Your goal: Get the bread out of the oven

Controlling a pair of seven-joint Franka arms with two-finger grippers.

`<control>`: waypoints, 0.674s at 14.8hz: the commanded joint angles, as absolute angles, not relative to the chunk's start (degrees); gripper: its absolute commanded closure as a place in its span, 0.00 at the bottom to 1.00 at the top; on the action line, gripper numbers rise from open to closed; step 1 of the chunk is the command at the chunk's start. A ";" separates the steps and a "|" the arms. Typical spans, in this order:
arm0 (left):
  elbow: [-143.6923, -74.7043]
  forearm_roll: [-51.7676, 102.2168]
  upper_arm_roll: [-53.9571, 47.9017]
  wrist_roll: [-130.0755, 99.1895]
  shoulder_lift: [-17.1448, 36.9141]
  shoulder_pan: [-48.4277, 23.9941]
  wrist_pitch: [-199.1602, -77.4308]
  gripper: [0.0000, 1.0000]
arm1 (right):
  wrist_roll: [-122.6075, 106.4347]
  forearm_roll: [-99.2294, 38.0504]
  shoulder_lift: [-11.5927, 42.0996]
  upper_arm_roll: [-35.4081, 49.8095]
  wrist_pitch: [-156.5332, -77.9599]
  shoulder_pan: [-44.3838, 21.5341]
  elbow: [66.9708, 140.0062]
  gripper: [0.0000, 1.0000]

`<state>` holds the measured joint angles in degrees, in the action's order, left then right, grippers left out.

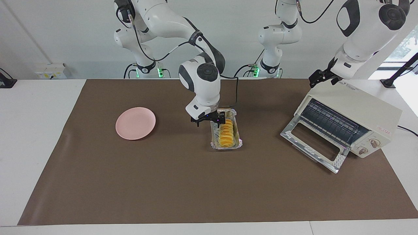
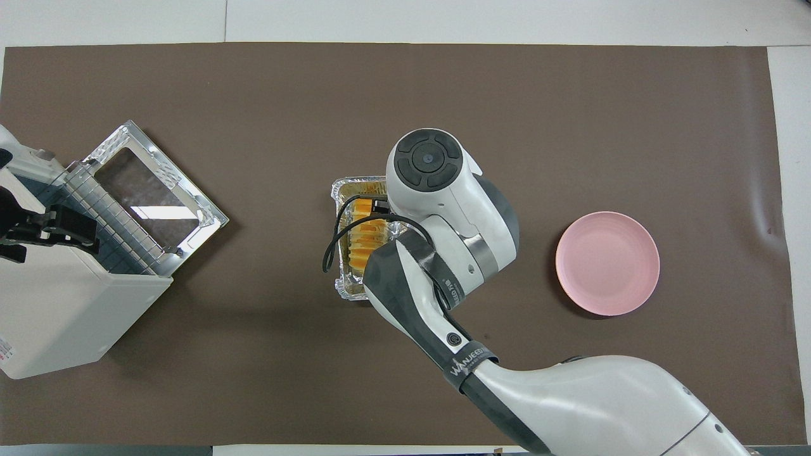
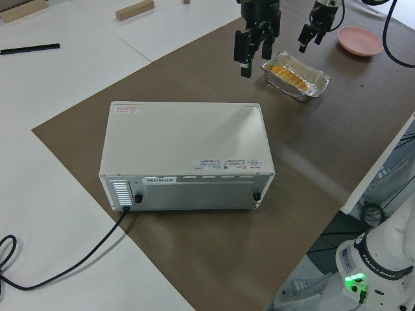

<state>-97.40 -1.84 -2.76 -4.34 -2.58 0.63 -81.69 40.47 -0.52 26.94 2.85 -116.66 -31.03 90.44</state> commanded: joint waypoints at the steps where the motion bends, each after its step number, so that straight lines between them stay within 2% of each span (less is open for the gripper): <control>1: -99.58 -2.46 -3.69 -3.60 -3.69 -0.08 -83.23 0.00 | 40.79 0.53 28.74 2.72 -119.26 -31.20 90.86 0.00; 6: -97.66 -2.20 -3.87 -3.34 -3.95 -0.18 -80.79 0.00 | 38.24 0.62 27.95 2.81 -124.54 -31.38 96.85 0.01; 7: -96.17 -2.20 -3.95 -3.25 -3.87 -0.26 -79.21 0.00 | 37.10 0.62 27.69 2.81 -124.45 -31.55 97.20 0.08; 8: -96.15 -2.20 -3.96 -2.99 -3.78 -0.35 -79.36 0.00 | 36.83 0.62 27.69 2.81 -124.37 -31.64 97.21 0.20; 9: -97.11 -2.11 -3.96 -2.90 -4.04 -0.44 -80.58 0.00 | 36.83 0.62 27.69 2.81 -124.37 -31.64 97.21 0.41; 10: -97.73 -1.94 -4.04 -2.90 -4.13 -0.44 -81.64 0.00 | 36.83 0.53 27.69 2.81 -124.37 -31.64 97.21 0.77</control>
